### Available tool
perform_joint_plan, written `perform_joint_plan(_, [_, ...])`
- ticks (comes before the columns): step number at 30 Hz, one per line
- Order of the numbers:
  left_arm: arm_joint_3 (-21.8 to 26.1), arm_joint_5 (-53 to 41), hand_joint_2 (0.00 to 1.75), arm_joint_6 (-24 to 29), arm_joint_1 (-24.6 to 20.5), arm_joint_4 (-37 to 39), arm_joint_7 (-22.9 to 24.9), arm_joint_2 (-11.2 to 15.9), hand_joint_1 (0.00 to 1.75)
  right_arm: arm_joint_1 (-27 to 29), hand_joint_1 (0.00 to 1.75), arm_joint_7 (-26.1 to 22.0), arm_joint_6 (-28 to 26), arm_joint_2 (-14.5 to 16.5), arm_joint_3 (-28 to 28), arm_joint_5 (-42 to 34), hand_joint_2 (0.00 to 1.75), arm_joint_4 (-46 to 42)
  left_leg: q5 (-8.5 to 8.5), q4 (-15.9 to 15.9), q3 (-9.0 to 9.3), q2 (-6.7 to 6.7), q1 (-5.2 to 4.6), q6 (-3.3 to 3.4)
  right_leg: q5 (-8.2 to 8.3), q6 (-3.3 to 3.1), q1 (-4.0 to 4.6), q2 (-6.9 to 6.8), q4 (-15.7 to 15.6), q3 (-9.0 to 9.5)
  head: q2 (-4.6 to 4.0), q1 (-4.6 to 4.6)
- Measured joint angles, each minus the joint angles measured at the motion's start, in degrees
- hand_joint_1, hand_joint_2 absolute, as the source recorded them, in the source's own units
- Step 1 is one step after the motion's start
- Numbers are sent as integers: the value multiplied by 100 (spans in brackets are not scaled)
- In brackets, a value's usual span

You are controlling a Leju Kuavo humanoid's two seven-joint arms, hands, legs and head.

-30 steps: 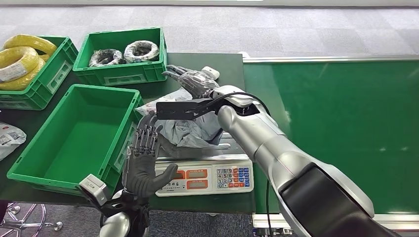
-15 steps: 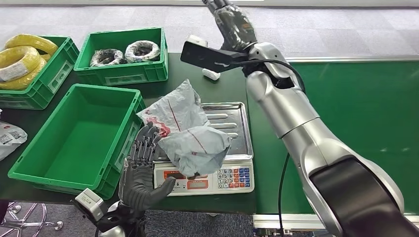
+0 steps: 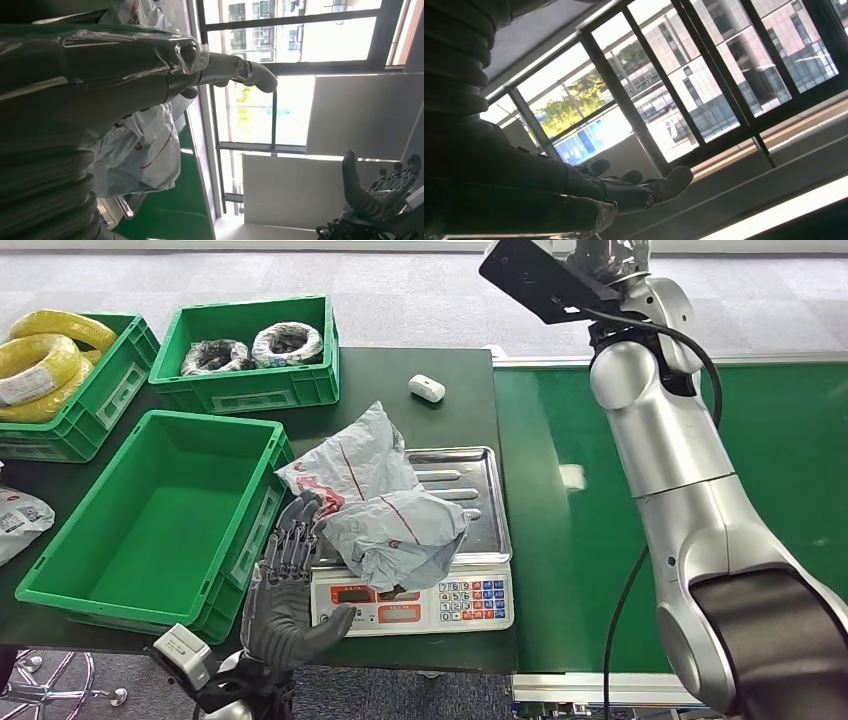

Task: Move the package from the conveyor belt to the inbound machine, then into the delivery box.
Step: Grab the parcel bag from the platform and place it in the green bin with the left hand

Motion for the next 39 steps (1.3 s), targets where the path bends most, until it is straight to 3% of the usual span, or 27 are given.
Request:
perform_joint_plan(7, [13,-288,175,190,-21,14,9,-10,0,198,0,-11,-382,-141,-217,34,175,-179,0,0,1,1,-1,0,0,0,-1,-2,-1,0,0,0])
perform_joint_plan(10, [22,-1219,175,627,-303,230,294,-8,0,643,0,-55,-841,-181,-356,20,175,-606,1,1,5,-21,1,1,-2,1,0,-26,-3,9,0,-2])
perform_joint_plan(13, [61,-3189,175,1065,-1070,770,1157,-8,0,1611,0,-192,-1406,-186,-508,70,175,-1378,4,1,11,-43,2,3,-3,1,2,-47,-4,25,0,0])
perform_joint_plan(16, [65,-5229,175,904,-2084,1458,2221,-13,0,2745,0,-373,-1607,-88,-539,116,175,-2239,8,1,13,-37,1,2,1,-1,1,-42,-3,27,0,-3])
perform_joint_plan(20, [-221,-7817,175,383,-3430,2551,3365,-9,0,3985,0,-707,-1257,43,-489,-112,175,-3380,10,1,9,-42,2,1,3,-4,2,-44,-3,20,0,-2])
perform_joint_plan(22, [-566,-8627,175,141,-4114,3292,3763,-3,0,4489,0,-910,-947,110,-434,-221,175,-3889,10,1,6,-35,1,1,3,-4,2,-38,-2,19,0,-3])
perform_joint_plan(27, [-1333,-8903,175,111,-5181,4743,4029,-3,0,5165,0,-1101,-710,193,-387,-287,175,-4608,8,0,5,-15,0,0,3,-4,0,-23,-2,14,0,-3])
perform_joint_plan(34, [-2251,-8915,175,-224,-5976,6011,4113,-35,0,5664,0,-1169,-759,232,-395,-138,175,-5071,9,0,6,-18,0,0,3,-4,0,-24,-2,14,0,-3])
perform_joint_plan(39, [-2916,-8915,175,-280,-6296,6782,4110,-159,1,5941,0,-1232,-960,209,-398,-61,175,-5220,9,0,6,-16,0,0,3,-4,0,-23,-2,15,0,-2])
